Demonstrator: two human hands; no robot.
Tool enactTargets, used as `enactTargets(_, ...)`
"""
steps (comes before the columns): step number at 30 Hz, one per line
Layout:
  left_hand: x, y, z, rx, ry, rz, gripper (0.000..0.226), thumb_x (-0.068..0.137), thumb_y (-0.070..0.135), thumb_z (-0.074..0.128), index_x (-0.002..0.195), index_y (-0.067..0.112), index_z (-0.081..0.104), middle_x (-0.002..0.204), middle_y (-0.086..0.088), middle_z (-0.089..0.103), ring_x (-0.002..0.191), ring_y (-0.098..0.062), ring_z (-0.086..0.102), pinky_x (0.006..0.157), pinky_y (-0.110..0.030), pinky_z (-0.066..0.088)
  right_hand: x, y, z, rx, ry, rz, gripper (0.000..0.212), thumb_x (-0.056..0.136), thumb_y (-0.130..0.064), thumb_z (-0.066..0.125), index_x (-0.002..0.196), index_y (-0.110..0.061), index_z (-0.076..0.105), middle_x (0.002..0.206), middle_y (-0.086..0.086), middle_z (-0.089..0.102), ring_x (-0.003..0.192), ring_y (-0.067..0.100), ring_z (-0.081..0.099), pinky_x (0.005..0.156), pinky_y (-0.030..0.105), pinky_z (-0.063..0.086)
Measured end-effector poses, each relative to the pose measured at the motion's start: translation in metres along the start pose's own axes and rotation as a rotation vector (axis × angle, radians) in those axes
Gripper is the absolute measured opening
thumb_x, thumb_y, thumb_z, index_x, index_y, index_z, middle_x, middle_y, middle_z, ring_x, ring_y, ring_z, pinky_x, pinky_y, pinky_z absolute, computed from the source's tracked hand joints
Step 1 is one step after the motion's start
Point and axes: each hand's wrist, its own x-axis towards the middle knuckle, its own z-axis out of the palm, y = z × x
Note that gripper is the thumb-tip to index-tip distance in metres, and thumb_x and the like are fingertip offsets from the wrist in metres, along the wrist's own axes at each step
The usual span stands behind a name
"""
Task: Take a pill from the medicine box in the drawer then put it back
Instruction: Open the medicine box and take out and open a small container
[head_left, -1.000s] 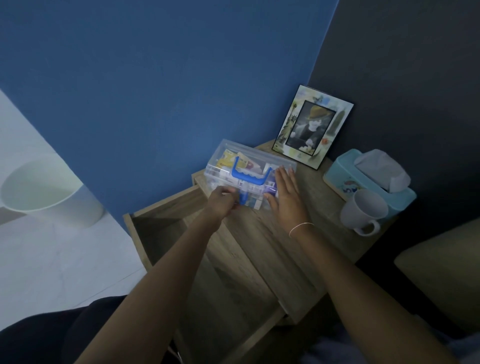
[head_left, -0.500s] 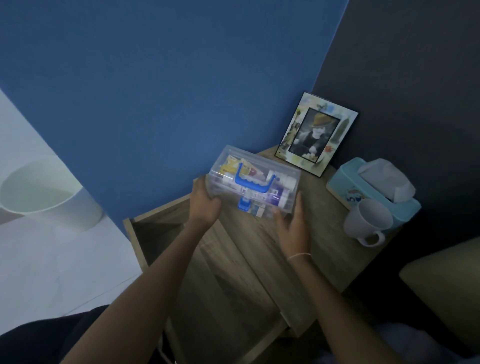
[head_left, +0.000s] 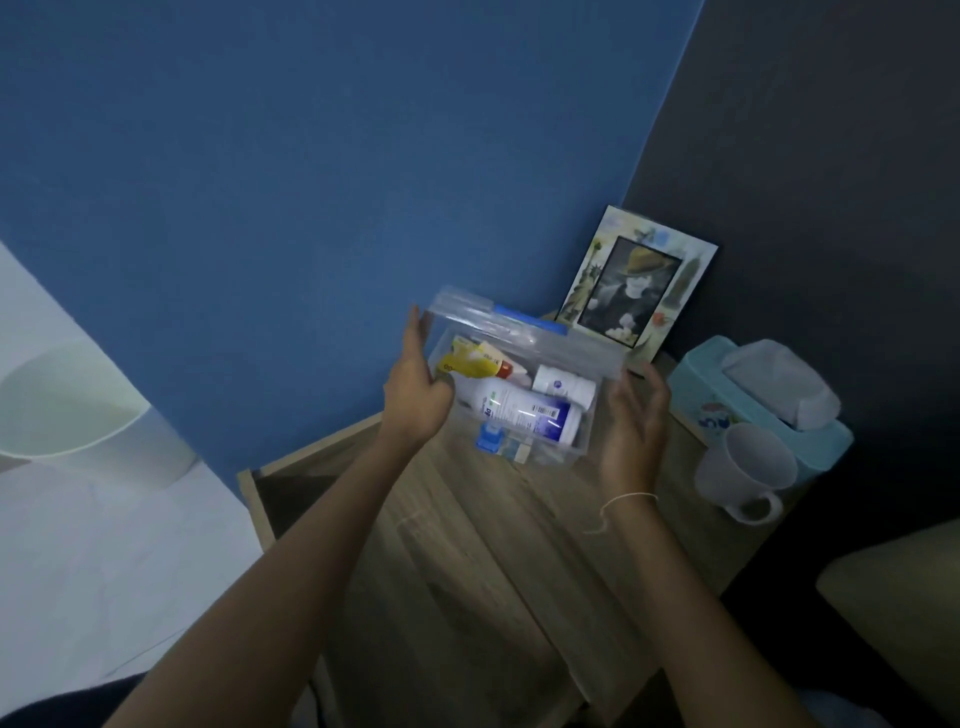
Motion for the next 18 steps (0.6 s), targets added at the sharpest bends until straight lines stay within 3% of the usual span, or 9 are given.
enactTargets(1, 0.010, 0.000, -0.001, 0.011, -0.039, 0.006, 0.082, 0.083, -0.006, 0.046, 0.152, 0.020, 0.010, 0.155, 0.006, 0.030, 0.091, 0.015, 0.054, 0.085, -0.006, 0.035, 0.006, -0.001, 0.003, 0.022, 0.013, 0.001, 0.037, 0.093, -0.011, 0.052, 0.130, -0.012, 0.051, 0.129, 0.003, 0.058, 0.110, -0.003, 0.057, 0.087, 0.017, 0.047)
enactTargets(3, 0.026, 0.000, -0.001, 0.067, -0.108, -0.006, 0.078, 0.084, -0.005, 0.047, 0.152, 0.016, 0.015, 0.157, -0.002, 0.028, 0.123, -0.007, 0.051, 0.099, -0.008, 0.033, 0.016, 0.002, 0.009, 0.027, -0.009, 0.013, 0.039, 0.092, -0.018, 0.051, 0.131, -0.018, 0.052, 0.132, 0.002, 0.057, 0.119, 0.005, 0.055, 0.095, 0.022, 0.045)
enactTargets(5, 0.041, -0.004, -0.001, 0.143, -0.155, -0.033, 0.074, 0.088, 0.003, 0.051, 0.152, 0.017, 0.016, 0.157, -0.006, 0.028, 0.142, -0.023, 0.032, 0.115, -0.030, 0.027, 0.025, 0.008, 0.014, -0.009, -0.064, -0.005, 0.046, 0.095, -0.022, 0.049, 0.140, -0.027, 0.043, 0.137, -0.015, 0.050, 0.119, -0.011, 0.048, 0.091, 0.007, 0.041)
enactTargets(8, 0.054, -0.014, 0.001, 0.185, -0.214, -0.099, 0.070, 0.093, 0.012, 0.050, 0.152, 0.021, 0.013, 0.160, -0.005, 0.020, 0.147, -0.024, 0.020, 0.120, -0.038, 0.019, 0.034, 0.019, 0.023, -0.109, -0.157, -0.023, 0.060, 0.098, -0.026, 0.049, 0.150, -0.033, 0.020, 0.144, -0.028, 0.032, 0.114, -0.031, 0.035, 0.086, -0.005, 0.034)
enactTargets(11, 0.061, -0.022, 0.006, 0.194, -0.273, -0.103, 0.063, 0.098, 0.024, 0.044, 0.152, 0.025, 0.011, 0.161, -0.001, 0.017, 0.148, -0.021, 0.017, 0.119, -0.034, 0.015, 0.040, 0.027, 0.029, -0.163, -0.203, 0.009, 0.068, 0.097, -0.031, 0.050, 0.151, -0.038, 0.009, 0.136, -0.034, 0.031, 0.095, -0.034, 0.044, 0.070, -0.004, 0.040)
enactTargets(14, 0.063, -0.025, 0.014, 0.175, -0.308, -0.103, 0.062, 0.099, 0.025, 0.041, 0.152, 0.029, 0.009, 0.161, 0.002, 0.015, 0.148, -0.018, 0.016, 0.119, -0.033, 0.013, 0.044, 0.035, 0.029, -0.211, -0.264, 0.094, 0.069, 0.095, -0.039, 0.049, 0.147, -0.050, 0.004, 0.141, -0.019, 0.038, 0.085, -0.023, 0.057, 0.057, 0.005, 0.048)
enactTargets(18, 0.064, -0.024, 0.020, 0.157, -0.315, -0.144, 0.063, 0.099, 0.027, 0.037, 0.152, 0.030, 0.003, 0.161, 0.001, 0.016, 0.147, -0.022, 0.020, 0.116, -0.033, 0.017, 0.046, 0.042, 0.025, -0.223, -0.294, 0.224, 0.076, 0.088, -0.055, 0.049, 0.147, -0.050, 0.002, 0.135, 0.002, 0.054, 0.076, 0.001, 0.070, 0.051, 0.018, 0.053)
